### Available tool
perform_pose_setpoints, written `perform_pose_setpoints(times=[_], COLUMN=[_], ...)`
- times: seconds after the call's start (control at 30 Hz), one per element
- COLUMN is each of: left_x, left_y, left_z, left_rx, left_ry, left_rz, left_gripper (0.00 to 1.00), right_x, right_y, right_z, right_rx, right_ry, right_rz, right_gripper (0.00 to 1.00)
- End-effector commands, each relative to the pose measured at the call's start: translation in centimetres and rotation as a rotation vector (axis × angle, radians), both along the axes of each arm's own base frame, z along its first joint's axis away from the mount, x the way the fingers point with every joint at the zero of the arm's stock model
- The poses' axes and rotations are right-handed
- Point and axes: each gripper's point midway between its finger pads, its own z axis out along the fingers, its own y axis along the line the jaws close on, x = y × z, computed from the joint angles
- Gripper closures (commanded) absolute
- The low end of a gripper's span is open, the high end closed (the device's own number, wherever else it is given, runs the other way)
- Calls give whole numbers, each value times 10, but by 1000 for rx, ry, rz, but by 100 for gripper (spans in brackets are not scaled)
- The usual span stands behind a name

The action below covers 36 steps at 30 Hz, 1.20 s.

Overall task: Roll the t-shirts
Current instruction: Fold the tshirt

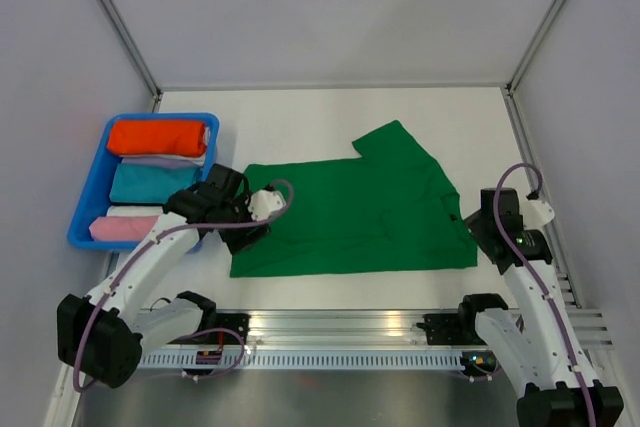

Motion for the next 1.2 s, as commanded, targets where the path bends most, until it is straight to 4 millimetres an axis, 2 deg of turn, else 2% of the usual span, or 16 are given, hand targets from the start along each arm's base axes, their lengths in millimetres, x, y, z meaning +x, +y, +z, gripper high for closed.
perform_pose_setpoints(times=[0.0,0.03,0.17,0.23,0.27,0.33,0.37,0.4,0.53,0.57,0.6,0.67,0.7,1.0,1.1,1.17], left_x=[80,101,165,196,207,231,237,242,258,260,262,262,260,247,248,248], left_y=[-22,-27,-26,-26,-20,-16,-8,-5,17,21,21,20,18,5,5,4], left_z=[59,80,84,71,68,49,41,36,15,5,1,-7,-15,-58,-61,-63], left_rx=[-90,-111,-48,-20,-23,-5,5,9,30,29,27,34,33,9,6,3], left_ry=[-219,-275,-325,-302,-287,-245,-224,-212,-170,-146,-137,-122,-97,21,17,20], left_rz=[187,219,403,467,522,575,602,612,661,660,648,625,614,555,549,538], left_gripper=[32,34,45,41,36,35,35,34,32,32,32,32,32,39,47,59], right_x=[70,83,164,202,226,256,276,289,331,349,355,375,377,384,383,383], right_y=[-3,0,34,49,55,66,68,73,90,99,102,111,119,132,131,131], right_z=[74,83,121,88,105,61,67,35,-16,-8,-41,-42,-68,-105,-106,-104], right_rx=[-117,-150,-129,-85,-89,-38,-48,-36,-43,-57,-45,-74,-70,-108,-115,-117], right_ry=[-241,-248,-293,-189,-218,-108,-127,-66,1,-26,34,29,78,141,142,137], right_rz=[138,208,462,564,606,664,672,696,771,793,810,847,867,867,862,865], right_gripper=[33,33,30,30,30,31,33,33,32,32,31,30,30,34,45,67])
